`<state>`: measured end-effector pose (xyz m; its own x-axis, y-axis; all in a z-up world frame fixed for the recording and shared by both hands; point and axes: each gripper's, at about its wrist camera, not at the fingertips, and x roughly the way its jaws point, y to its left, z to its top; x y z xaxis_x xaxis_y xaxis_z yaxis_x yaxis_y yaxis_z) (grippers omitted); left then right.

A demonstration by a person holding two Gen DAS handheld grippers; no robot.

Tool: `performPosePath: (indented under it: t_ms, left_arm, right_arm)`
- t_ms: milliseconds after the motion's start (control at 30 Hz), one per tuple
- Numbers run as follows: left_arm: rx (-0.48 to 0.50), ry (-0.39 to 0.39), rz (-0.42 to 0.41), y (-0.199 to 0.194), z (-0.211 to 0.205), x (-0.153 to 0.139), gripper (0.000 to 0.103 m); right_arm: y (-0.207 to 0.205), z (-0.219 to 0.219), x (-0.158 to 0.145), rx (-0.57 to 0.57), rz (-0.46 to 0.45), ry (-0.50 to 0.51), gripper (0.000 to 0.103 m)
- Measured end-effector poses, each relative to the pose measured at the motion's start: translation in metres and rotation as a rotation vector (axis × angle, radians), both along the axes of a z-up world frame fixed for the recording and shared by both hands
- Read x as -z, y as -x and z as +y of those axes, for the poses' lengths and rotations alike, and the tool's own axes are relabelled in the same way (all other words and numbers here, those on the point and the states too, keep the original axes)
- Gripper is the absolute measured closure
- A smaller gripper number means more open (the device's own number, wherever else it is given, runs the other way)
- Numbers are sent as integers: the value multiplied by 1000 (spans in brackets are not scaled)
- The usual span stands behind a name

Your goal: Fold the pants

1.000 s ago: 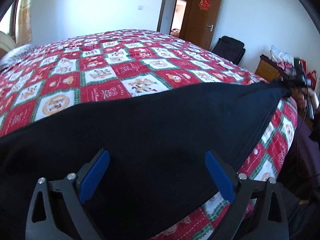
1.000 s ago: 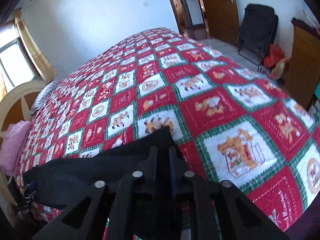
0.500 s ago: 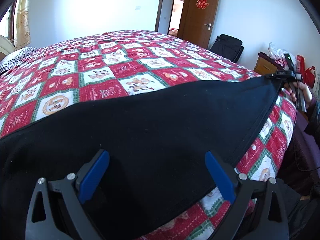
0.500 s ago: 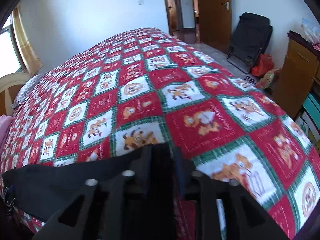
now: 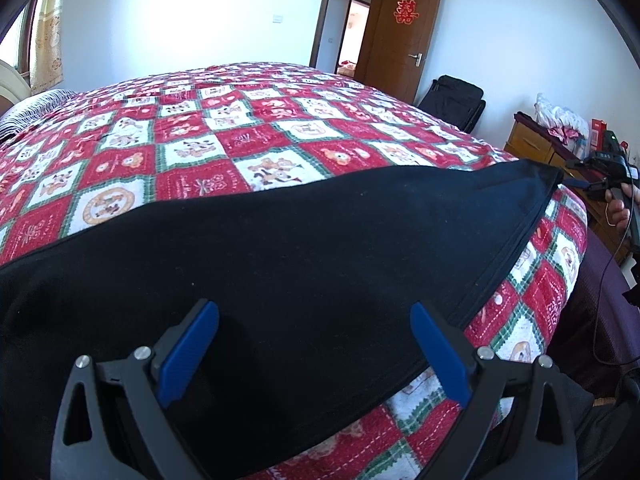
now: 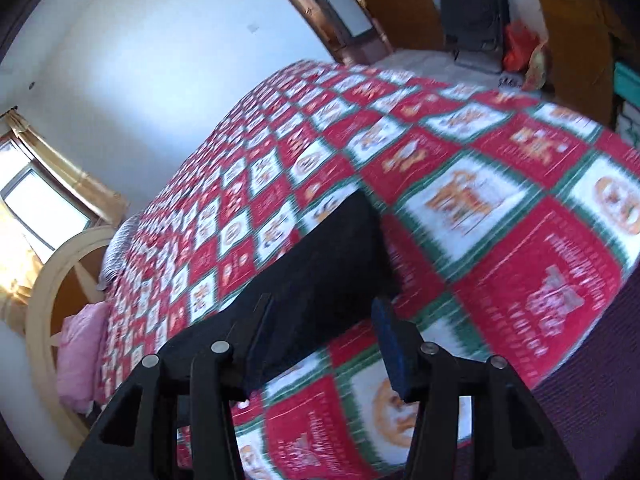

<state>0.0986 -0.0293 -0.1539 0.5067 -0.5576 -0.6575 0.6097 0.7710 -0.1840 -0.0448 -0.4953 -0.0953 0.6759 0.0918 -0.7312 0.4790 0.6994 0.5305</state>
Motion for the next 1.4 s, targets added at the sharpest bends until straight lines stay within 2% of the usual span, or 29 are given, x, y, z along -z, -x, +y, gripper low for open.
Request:
performPosePath:
  t_ms: [100, 167, 200, 233, 300, 367, 400, 500, 533, 633, 667, 700, 867, 967, 1100, 1167, 1300, 1367, 1400]
  left_arm:
    - [-2, 6, 1, -1, 1, 2, 4]
    - [-1, 12, -3, -1, 2, 3, 3]
    - [0, 13, -5, 0, 2, 3, 3]
    - [1, 13, -6, 0, 2, 3, 3]
    - [4, 12, -7, 0, 2, 3, 3]
    - [3, 20, -6, 0, 4, 4, 3]
    - [3, 25, -5, -1, 4, 4, 3]
    - [2, 31, -7, 0, 5, 5, 2]
    - [3, 29, -9, 0, 4, 5, 2]
    - [10, 15, -14, 1, 3, 5, 2]
    - [13, 13, -13, 1, 4, 5, 2]
    - [14, 13, -10, 1, 5, 4, 2]
    - [-2, 15, -7, 3, 14, 0, 2]
    - [-40, 27, -25, 4, 31, -10, 2]
    - [-102, 22, -44, -1, 59, -18, 2]
    - [-128, 27, -34, -6, 68, -16, 2]
    - [-159, 45, -20, -10, 75, -10, 2]
    - [-158, 48, -11, -10, 73, -5, 2]
    - [-155, 45, -8, -10, 71, -3, 2]
  right_arm:
    - [-19, 2, 13, 15, 44, 9, 52]
    - [-33, 0, 16, 34, 62, 28, 76]
    - [-40, 1, 13, 31, 61, 62, 95]
    - [-44, 1, 7, 27, 40, 83, 96]
    - [-47, 8, -17, 5, -66, 165, 96]
    - [-40, 14, -32, -34, -160, 187, 96]
    - [-36, 17, -34, -47, -178, 198, 96]
    - [-24, 13, -13, -64, -125, 195, 96]
    - [-15, 7, 1, -44, -83, 180, 96]
    - [11, -4, 24, -10, -51, 113, 93]
    - [22, -4, 27, 5, -35, 133, 88]
    - [29, -4, 27, 16, -35, 152, 77]
    - [45, -3, 12, 67, -55, 243, 75]
    - [36, -8, 2, 82, -75, 251, 75]
    - [21, -34, -3, 118, -86, 188, 75]
    - [0, -50, 5, 96, -42, 132, 75]
    - [-31, -65, 23, 26, -22, 3, 75]
    - [-48, -59, 30, -57, -8, -36, 75]
    - [-52, -54, 29, -65, 6, -4, 77]
